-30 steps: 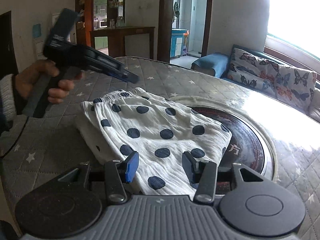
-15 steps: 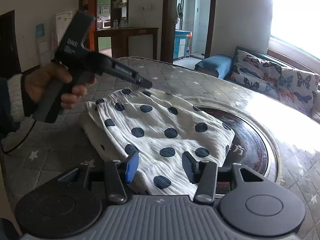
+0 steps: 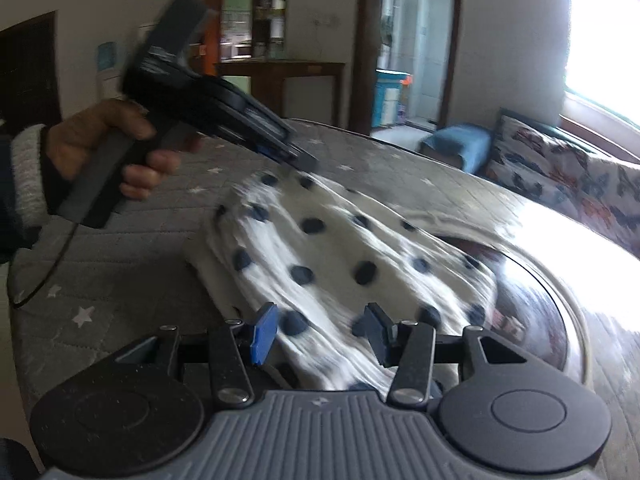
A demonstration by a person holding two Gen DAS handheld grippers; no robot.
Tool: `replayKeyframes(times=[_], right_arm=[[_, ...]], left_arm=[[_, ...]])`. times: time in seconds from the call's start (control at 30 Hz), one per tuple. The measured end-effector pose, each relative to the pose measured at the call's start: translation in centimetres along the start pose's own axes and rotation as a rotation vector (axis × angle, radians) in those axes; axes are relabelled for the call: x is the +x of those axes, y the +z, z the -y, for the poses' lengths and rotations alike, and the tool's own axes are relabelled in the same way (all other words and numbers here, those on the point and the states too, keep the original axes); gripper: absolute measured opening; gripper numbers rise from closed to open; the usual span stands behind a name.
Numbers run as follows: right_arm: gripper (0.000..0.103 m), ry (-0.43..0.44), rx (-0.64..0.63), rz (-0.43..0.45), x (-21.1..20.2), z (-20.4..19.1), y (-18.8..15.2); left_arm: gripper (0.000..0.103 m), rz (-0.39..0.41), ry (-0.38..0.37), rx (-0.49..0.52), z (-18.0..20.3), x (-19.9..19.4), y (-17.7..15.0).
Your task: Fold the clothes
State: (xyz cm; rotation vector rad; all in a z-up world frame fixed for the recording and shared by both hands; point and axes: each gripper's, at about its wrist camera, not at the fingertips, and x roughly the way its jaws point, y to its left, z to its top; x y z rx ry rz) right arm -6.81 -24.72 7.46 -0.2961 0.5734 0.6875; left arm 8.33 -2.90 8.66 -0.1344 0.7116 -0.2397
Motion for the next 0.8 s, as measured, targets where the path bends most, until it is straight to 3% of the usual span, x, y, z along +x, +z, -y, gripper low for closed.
replayKeyframes(times=[0.13, 0.23, 0.3, 0.67, 0.8], right_arm=[[0.044, 0.047, -0.086, 0.031, 1.0, -1.7, 1.5], [0.031, 0.091, -0.121, 0.050, 2.5, -2.8, 2.9], [0.027, 0.114, -0.130, 0.057, 3.6, -3.4, 3.7], [0.020, 0.112, -0.158, -0.012, 8.9, -4.4, 4.6], [0.008, 0.114, -0.150, -0.010, 9.3, -4.5, 4.3]], left_arm=[[0.020, -0.024, 0.033, -0.008, -0.5, 0.3, -0.5], [0.021, -0.019, 0.029, 0.004, -0.4, 0.1, -0.6], [0.021, -0.025, 0.039, 0.018, -0.2, 0.2, -0.6], [0.021, -0.028, 0.030, 0.019, -0.4, -0.1, -0.6], [0.021, -0.028, 0.026, 0.021, -0.5, -0.2, -0.4]])
